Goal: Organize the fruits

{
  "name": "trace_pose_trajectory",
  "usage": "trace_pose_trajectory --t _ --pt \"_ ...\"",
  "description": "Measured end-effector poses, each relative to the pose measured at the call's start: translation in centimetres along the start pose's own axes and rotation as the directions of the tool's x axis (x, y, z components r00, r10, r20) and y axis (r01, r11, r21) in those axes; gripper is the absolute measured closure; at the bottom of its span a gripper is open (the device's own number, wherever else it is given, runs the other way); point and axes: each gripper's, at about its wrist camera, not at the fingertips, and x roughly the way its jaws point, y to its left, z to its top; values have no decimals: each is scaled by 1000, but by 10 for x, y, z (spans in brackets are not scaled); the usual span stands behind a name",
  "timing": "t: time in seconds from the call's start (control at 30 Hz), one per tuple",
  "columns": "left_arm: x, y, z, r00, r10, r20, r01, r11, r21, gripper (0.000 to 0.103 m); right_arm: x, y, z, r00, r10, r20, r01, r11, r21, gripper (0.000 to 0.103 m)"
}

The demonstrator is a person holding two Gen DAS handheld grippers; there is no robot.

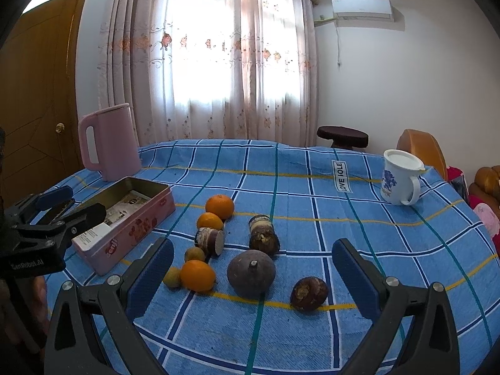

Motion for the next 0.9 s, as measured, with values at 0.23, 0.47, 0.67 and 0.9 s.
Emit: trace_pose_trajectory --t 0.23,0.47,0.67,0.9 --pt "8 -4 -4 1000 -5 -22 5 1000 9 0 4 -7 -5 1000 -6 -12 6 1000 7 1" --pt "16 -11 -10 999 -13 -46 15 1000 23 0 10 -18 -12 999 -24 -30 25 999 31 1" --pt "26 -18 -18 996 -31 -78 35 998 43 0 19 -34 -20 995 -89 -55 92 994 52 1" --pt "45 -30 -29 984 -88 -155 100 993 68 21 38 -58 -28 986 -94 -138 109 988 105 24"
